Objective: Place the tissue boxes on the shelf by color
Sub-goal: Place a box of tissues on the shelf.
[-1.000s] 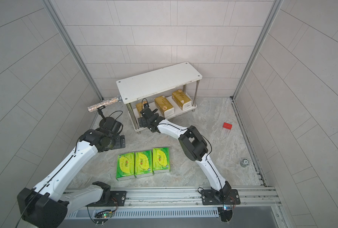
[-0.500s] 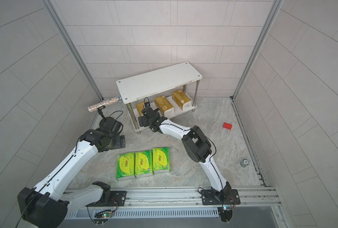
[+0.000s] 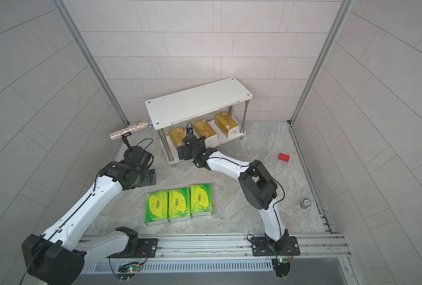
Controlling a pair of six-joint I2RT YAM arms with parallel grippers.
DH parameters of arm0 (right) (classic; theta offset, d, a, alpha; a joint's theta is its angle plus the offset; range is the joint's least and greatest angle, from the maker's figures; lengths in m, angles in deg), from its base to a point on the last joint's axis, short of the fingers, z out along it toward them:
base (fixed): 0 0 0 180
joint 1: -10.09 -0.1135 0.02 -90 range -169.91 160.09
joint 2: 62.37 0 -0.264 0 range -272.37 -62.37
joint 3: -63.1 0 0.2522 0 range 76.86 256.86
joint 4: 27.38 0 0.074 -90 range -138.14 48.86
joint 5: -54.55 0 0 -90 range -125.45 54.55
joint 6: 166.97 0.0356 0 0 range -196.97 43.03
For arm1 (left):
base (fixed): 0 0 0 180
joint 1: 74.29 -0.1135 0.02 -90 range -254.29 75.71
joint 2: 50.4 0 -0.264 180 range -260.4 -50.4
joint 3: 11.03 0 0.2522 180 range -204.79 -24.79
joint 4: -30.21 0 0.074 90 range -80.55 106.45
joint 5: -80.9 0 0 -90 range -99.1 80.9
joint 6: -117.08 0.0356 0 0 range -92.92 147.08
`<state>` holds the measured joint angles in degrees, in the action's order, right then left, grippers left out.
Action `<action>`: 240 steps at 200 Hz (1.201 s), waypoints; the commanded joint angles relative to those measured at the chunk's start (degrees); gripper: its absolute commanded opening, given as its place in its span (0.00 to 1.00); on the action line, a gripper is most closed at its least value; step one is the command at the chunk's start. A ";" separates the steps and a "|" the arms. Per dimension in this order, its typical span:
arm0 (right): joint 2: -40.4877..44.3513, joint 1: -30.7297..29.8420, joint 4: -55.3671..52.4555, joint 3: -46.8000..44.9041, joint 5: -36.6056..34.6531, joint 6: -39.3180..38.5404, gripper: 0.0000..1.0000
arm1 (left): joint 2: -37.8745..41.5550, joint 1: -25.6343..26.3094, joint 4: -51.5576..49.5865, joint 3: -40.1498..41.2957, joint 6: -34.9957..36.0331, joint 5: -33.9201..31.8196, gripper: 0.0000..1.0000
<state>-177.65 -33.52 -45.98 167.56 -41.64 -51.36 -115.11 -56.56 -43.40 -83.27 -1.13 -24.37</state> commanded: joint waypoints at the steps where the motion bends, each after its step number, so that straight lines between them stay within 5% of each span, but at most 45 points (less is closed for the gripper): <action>1: 3.55 -0.49 0.53 -2.17 0.22 0.45 1.00 | 0.08 -0.22 -0.37 0.82 -0.74 -0.78 1.00; 175: -5.54 1.69 4.59 3.60 8.65 1.19 0.87 | -0.42 -0.22 -0.79 -0.57 0.08 -0.69 1.00; 240: -0.30 1.75 4.91 -0.98 10.49 0.93 0.92 | -0.47 -0.22 -1.13 -0.50 -0.01 -0.57 1.00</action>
<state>-181.85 -31.80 -41.33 169.17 -32.05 -50.34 -115.44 -56.56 -43.43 -82.94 -1.42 -24.15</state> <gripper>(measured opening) 0.912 0.999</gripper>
